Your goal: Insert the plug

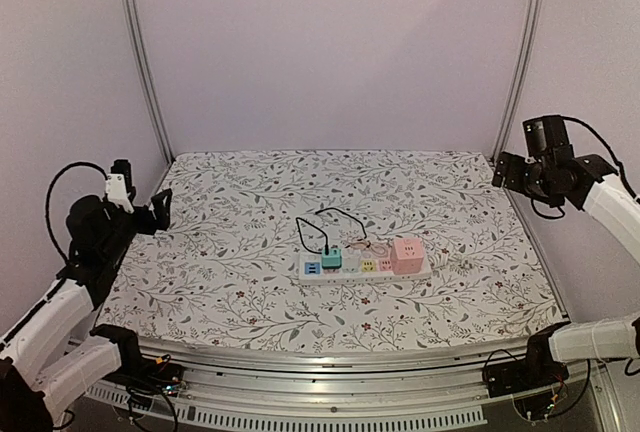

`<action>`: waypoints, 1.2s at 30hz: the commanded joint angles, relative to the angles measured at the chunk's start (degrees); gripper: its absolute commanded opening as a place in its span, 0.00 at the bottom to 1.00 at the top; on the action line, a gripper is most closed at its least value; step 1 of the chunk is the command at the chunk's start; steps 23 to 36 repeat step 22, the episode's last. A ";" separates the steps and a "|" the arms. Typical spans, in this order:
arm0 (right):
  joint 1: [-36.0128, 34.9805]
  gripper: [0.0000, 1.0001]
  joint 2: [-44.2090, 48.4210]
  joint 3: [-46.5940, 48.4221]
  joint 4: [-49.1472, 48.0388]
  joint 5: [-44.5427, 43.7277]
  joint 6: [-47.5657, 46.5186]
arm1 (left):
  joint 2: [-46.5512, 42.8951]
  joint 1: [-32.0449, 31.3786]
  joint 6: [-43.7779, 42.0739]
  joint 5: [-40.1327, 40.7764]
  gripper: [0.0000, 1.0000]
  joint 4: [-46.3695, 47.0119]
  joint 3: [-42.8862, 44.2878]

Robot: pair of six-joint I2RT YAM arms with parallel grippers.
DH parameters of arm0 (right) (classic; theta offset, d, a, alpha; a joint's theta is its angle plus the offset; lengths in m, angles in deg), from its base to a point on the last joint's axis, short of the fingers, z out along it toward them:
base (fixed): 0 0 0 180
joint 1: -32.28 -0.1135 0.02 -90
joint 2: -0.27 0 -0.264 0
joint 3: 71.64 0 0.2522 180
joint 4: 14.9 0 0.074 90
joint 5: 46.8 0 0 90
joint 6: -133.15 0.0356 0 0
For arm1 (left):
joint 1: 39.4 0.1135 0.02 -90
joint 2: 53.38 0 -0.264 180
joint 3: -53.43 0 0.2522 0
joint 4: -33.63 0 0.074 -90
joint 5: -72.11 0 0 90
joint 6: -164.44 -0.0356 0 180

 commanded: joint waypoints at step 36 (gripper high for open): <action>4.08 0.99 35.50 -43.06 -27.90 -19.52 -1.79 | -7.20 22.26 -4.45 -23.19 0.99 -6.66 -7.42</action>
